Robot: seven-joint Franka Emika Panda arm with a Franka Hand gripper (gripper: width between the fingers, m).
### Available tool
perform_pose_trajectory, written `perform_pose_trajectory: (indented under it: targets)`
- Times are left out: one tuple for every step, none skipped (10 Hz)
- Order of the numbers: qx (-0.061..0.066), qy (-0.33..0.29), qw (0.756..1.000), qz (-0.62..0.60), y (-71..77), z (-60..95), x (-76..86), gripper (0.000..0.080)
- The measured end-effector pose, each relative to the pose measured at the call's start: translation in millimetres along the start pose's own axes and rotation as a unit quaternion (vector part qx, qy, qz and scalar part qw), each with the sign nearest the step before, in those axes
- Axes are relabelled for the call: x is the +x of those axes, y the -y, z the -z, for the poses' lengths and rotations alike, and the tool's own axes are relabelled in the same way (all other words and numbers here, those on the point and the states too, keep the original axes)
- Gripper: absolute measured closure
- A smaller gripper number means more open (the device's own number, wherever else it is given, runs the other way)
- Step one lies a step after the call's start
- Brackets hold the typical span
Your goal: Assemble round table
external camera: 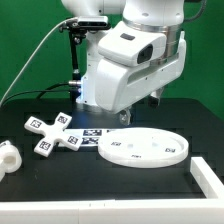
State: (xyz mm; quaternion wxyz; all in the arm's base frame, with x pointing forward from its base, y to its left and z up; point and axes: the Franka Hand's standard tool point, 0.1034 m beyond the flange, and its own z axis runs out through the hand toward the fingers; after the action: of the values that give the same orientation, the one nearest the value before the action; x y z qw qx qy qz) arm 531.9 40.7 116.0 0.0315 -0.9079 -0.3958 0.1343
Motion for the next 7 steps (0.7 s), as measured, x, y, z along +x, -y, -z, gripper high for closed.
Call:
perform_pose_trajectory:
  targets:
    - [0.0, 0.0, 1.0, 0.0, 0.0, 0.0, 0.0, 0.015]
    - [0.0, 0.0, 1.0, 0.0, 0.0, 0.0, 0.0, 0.015]
    - [0.0, 0.0, 1.0, 0.0, 0.0, 0.0, 0.0, 0.015]
    - [0.0, 0.0, 1.0, 0.0, 0.2, -0.2, 0.0, 0.015]
    - [0.0, 0.0, 1.0, 0.0, 0.2, -0.3, -0.1, 0.015]
    - [-0.003, -0.004, 1.0, 0.007, -0.4, -0.8, 0.1, 0.015]
    - [-0.021, -0.025, 0.999, 0.026, 1.3, -3.7, -3.8, 0.015]
